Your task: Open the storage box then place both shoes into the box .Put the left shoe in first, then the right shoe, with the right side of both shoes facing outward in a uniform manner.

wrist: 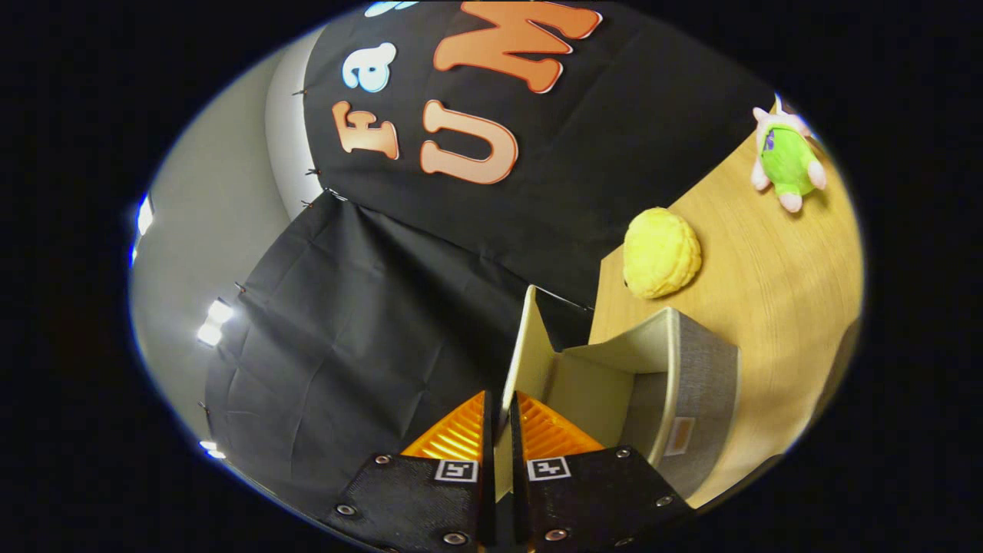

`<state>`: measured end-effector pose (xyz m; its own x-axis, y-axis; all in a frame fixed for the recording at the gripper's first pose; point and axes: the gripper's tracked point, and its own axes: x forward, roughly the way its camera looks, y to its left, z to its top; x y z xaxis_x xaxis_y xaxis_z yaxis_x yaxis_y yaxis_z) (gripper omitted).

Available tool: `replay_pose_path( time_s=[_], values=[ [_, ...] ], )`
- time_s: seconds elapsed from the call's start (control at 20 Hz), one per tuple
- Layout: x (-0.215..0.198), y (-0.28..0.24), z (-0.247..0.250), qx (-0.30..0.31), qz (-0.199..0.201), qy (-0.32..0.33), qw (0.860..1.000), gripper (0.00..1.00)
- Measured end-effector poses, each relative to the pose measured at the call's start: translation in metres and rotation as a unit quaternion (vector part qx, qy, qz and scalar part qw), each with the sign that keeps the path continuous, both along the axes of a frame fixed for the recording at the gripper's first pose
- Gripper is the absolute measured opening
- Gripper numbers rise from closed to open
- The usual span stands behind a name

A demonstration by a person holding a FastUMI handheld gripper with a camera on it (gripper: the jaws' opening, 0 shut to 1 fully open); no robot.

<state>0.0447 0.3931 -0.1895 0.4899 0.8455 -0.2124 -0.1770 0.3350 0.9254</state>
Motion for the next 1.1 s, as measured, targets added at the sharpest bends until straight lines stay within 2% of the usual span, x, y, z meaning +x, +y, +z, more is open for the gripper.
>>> replay_pose_path(
  time_s=[0.25, 0.5, 0.6, 0.75, 0.8, 0.9, 1.0, 1.1],
  values=[
    [-0.007, 0.067, 0.035, -0.022, 0.016, -0.033, 0.999, 0.08],
    [0.007, 0.136, 0.035, -0.043, 0.001, -0.028, 0.999, 0.10],
    [0.006, 0.169, 0.031, -0.059, 0.011, -0.030, 0.998, 0.13],
    [-0.001, 0.199, 0.021, -0.070, 0.042, -0.026, 0.996, 0.51],
    [-0.006, 0.198, 0.018, -0.077, 0.047, -0.029, 0.996, 0.70],
    [-0.008, 0.184, 0.010, -0.110, 0.049, -0.050, 0.991, 0.89],
    [-0.004, 0.155, 0.005, -0.161, 0.041, -0.078, 0.983, 0.94],
    [-0.004, 0.110, -0.005, -0.229, 0.020, -0.115, 0.966, 0.95]
  ],
)
